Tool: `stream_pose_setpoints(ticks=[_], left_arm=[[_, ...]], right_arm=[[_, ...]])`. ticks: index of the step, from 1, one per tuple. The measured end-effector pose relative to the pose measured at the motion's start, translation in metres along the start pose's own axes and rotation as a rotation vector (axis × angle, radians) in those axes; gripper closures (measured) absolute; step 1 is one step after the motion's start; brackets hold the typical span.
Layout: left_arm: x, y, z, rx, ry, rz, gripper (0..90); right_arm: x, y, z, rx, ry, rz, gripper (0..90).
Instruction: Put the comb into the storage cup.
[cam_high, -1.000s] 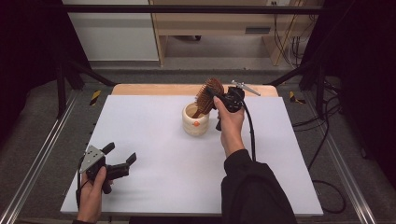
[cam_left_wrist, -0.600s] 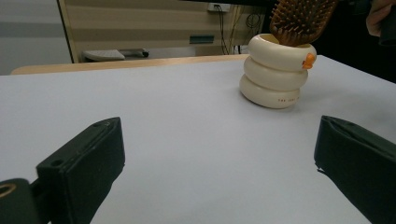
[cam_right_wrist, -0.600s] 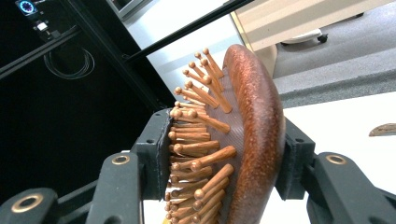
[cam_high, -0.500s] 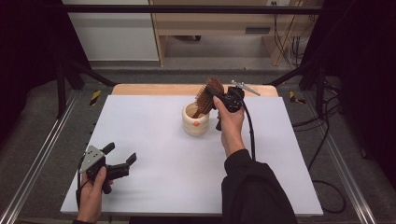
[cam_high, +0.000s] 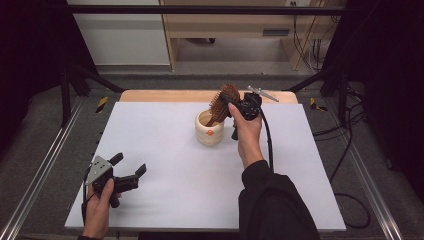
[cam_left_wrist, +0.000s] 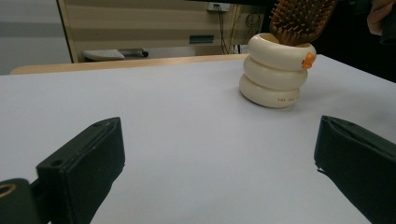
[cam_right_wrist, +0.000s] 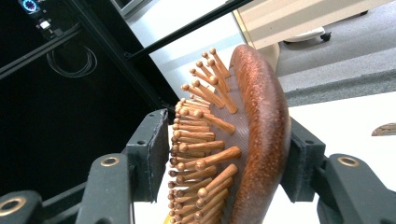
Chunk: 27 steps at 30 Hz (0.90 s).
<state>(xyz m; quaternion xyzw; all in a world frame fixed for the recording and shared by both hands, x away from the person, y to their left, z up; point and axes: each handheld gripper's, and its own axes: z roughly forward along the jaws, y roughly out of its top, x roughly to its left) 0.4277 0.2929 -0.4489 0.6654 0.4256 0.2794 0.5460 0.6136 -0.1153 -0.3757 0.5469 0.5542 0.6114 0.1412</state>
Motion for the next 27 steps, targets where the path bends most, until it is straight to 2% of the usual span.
stream_pose_setpoints(ticks=[27], left_arm=[[0.0001,0.0,0.0,0.0,0.0,0.0,2.1]], right_arm=[[0.0011,-0.0004,0.0001,0.027,-0.006,-0.02,32.5]])
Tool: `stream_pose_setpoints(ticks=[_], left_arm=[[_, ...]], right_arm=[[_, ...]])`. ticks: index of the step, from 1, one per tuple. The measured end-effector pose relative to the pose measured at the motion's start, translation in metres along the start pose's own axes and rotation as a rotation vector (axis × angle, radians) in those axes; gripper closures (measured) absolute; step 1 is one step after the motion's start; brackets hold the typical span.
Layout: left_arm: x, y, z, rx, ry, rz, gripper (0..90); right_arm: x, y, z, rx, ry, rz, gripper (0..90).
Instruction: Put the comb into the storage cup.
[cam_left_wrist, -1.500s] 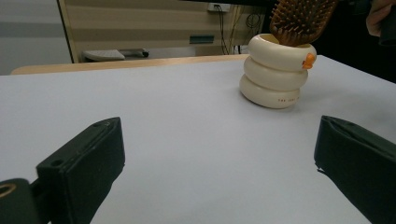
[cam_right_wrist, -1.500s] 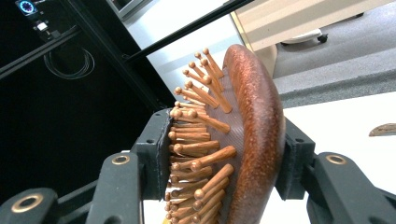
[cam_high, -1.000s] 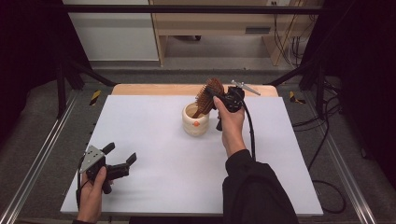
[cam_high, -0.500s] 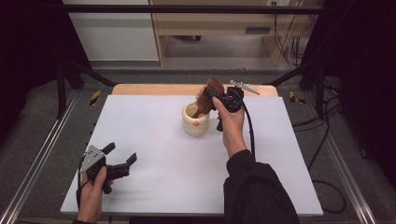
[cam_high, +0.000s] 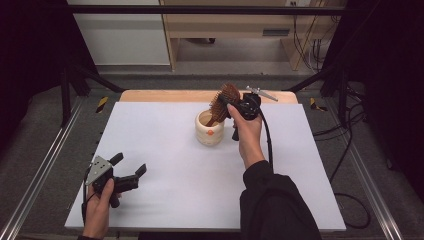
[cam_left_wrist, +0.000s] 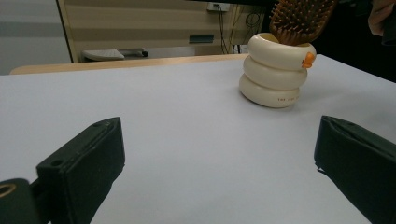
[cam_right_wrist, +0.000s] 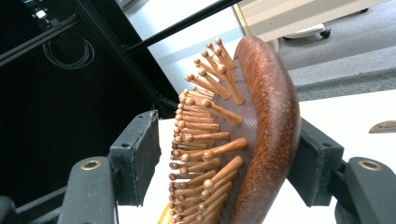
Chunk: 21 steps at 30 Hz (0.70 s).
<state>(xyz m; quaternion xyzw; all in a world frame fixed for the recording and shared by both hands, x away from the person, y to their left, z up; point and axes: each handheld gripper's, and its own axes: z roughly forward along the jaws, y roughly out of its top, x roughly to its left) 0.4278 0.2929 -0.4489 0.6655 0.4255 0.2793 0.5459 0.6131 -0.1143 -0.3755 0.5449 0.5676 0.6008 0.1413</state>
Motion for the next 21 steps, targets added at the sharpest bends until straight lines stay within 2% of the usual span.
stream_pose_setpoints(ticks=[10,21], left_arm=[[-0.0002,-0.0001,0.0,0.0,0.0,0.0,2.1],[-0.0003,-0.0001,0.0002,0.001,0.001,0.0,2.1]], right_arm=[[0.0017,0.0007,-0.0011,0.003,-0.006,-0.012,29.2],[0.0055,0.0049,-0.0075,-0.003,-0.012,-0.053,26.3]])
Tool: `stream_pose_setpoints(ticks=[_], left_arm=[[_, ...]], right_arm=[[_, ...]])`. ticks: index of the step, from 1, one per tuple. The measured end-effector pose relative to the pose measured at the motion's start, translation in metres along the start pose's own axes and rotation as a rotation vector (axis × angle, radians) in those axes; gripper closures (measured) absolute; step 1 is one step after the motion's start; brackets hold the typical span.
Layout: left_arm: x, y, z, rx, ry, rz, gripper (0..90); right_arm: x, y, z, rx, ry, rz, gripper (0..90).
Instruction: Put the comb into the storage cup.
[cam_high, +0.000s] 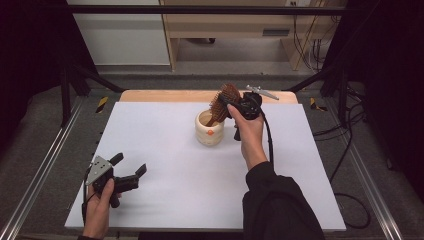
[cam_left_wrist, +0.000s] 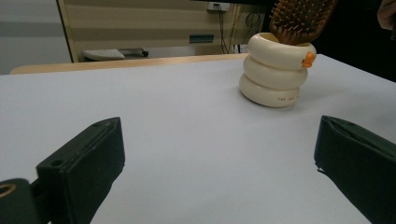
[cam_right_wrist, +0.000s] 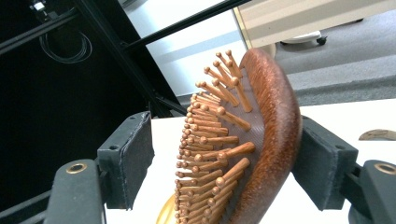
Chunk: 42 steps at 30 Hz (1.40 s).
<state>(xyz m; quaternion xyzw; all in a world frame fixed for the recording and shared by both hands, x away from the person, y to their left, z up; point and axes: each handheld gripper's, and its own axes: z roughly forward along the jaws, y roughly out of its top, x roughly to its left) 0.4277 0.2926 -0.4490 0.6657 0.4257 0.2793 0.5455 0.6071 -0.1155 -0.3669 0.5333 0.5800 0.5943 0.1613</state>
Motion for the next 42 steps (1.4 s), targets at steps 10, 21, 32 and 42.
stream_pose_setpoints(ticks=[10,21,32,42], left_arm=[[0.0,0.0,0.0,0.0,0.001,0.001,2.1],[0.001,0.0,0.0,0.0,0.0,-0.001,2.1],[0.003,0.001,-0.002,-0.007,0.011,-0.011,2.1],[0.004,0.001,-0.003,-0.014,0.014,-0.012,2.1]], right_arm=[[0.002,0.005,-0.008,-0.018,-0.009,-0.045,23.1],[0.002,0.01,-0.016,-0.052,-0.011,-0.061,17.8],[0.001,0.018,-0.03,-0.086,-0.013,-0.068,15.0],[0.0,0.024,-0.044,-0.12,0.009,-0.082,11.6]])
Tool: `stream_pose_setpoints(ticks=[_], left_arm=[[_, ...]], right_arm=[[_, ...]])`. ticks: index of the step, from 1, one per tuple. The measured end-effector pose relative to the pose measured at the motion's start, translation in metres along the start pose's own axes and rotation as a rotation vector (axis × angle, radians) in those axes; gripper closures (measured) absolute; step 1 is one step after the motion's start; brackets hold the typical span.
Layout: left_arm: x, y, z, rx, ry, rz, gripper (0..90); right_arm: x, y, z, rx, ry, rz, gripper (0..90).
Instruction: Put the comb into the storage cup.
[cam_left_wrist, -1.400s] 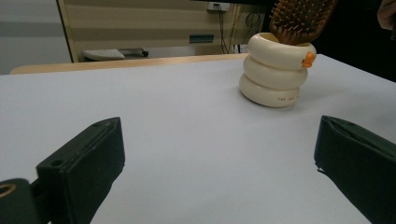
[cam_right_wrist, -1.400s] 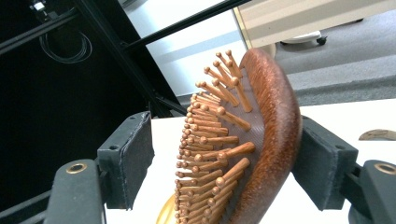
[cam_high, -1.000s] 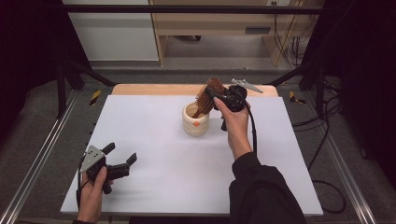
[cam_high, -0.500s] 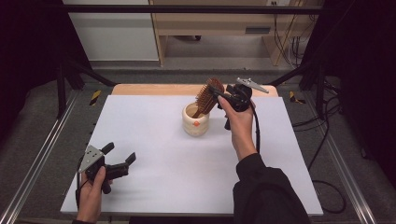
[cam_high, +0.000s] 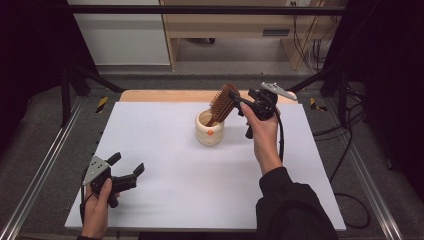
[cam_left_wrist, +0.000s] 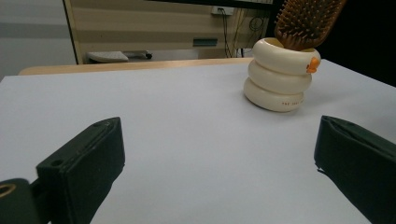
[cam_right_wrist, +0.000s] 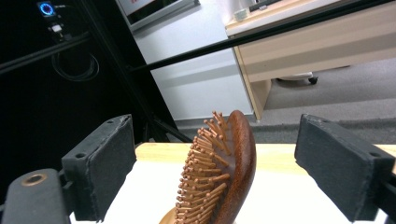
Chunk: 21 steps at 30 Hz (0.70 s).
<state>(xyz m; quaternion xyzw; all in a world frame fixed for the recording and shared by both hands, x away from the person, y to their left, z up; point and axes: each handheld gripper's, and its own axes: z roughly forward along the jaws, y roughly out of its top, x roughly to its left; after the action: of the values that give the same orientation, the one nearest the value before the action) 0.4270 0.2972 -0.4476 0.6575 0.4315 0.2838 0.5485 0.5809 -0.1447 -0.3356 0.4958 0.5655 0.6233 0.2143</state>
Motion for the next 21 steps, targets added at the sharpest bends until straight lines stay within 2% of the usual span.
stream_pose_setpoints(ticks=[5,21], left_arm=[[0.001,0.0,-0.001,-0.003,0.002,-0.004,2.1],[0.001,0.0,0.0,0.0,0.002,-0.003,2.0]], right_arm=[[-0.002,0.002,-0.005,0.003,-0.011,-0.011,10.8],[-0.013,0.008,-0.02,0.018,-0.003,-0.062,9.6]])
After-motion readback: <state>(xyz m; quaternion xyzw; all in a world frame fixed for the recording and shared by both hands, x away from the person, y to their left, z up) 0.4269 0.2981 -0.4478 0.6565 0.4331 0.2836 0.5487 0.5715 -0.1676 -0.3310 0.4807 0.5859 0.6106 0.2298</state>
